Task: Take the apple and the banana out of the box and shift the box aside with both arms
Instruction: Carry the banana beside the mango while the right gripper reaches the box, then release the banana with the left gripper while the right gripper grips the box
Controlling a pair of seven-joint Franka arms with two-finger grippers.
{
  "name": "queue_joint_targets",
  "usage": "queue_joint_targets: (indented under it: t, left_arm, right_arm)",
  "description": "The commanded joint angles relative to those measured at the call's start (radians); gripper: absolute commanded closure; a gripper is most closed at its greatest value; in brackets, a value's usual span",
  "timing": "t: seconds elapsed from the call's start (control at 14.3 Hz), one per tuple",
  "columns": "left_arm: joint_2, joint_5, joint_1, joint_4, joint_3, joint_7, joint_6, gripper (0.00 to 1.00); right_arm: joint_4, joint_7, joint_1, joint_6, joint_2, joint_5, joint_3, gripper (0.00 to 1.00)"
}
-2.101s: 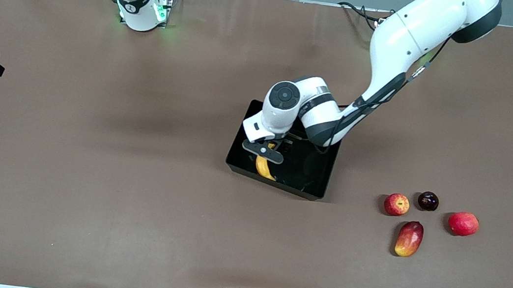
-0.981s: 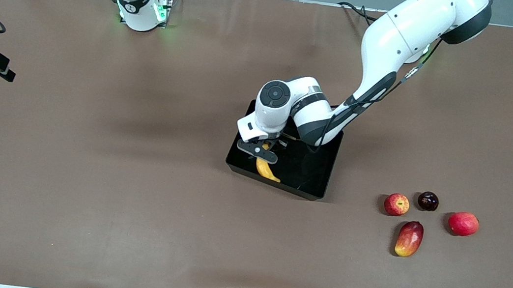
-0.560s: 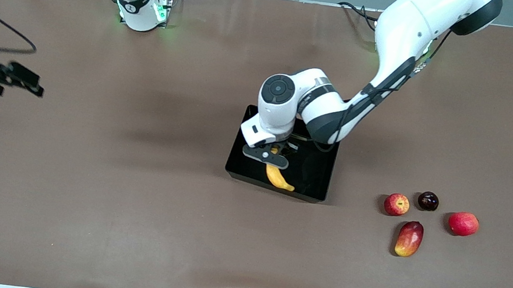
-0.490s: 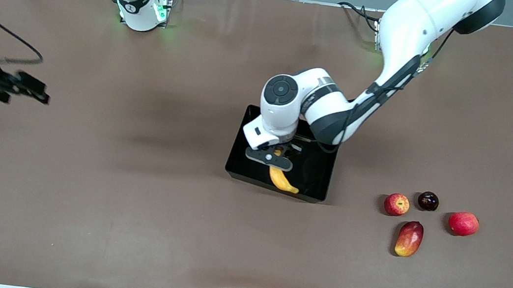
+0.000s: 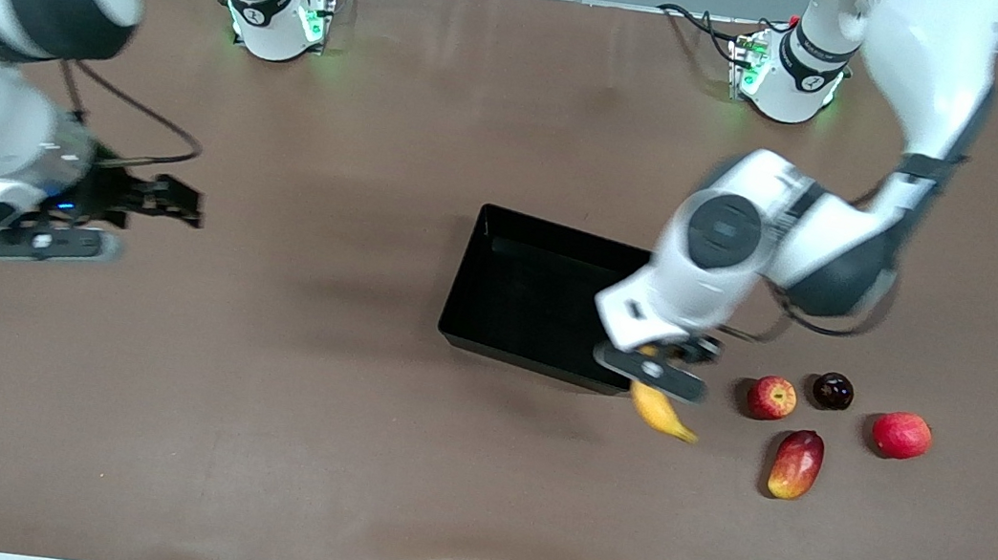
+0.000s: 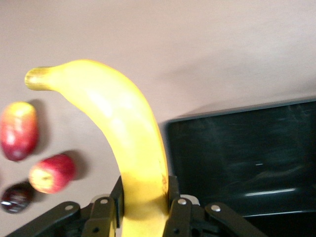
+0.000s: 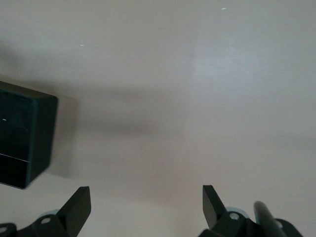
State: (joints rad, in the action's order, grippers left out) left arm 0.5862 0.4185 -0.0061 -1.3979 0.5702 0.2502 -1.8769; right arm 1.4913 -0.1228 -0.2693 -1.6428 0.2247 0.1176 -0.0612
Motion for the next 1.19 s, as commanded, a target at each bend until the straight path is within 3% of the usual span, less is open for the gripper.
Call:
queue_joint_targets:
  t: [0.0,0.14,0.49,0.84,1.12]
  left_arm:
    - [0.0,-0.015,0.09,-0.018,0.004,-0.17,0.008,1.0]
    - [0.026,-0.01,0.138,-0.016,-0.006,-0.3,-0.007,1.0]
    - [0.084,-0.009,0.285,-0.013,-0.044,-0.679,-0.142,1.0]
    - [0.127,-0.009,0.284,-0.013,-0.176,-0.981,-0.312,1.0]
    - [0.178,-0.009,0.285,-0.013,-0.227,-1.149,-0.442,1.0]
  right_arm:
    - [-0.002,-0.069,-0.063,-0.028,0.034,0.062,-0.009,0.0]
    - [0.0,-0.072,-0.108,-0.089,0.073,0.108,-0.008,0.0]
    - [0.012,-0.215,-0.273,-0.158,0.191,0.105,-0.009,0.0]
    - [0.033,-0.406,-0.382,-0.331,0.291,0.102,-0.011,0.0]
    - [0.165,-0.485,-0.449,-0.557,0.314,0.1,-0.009,0.0]
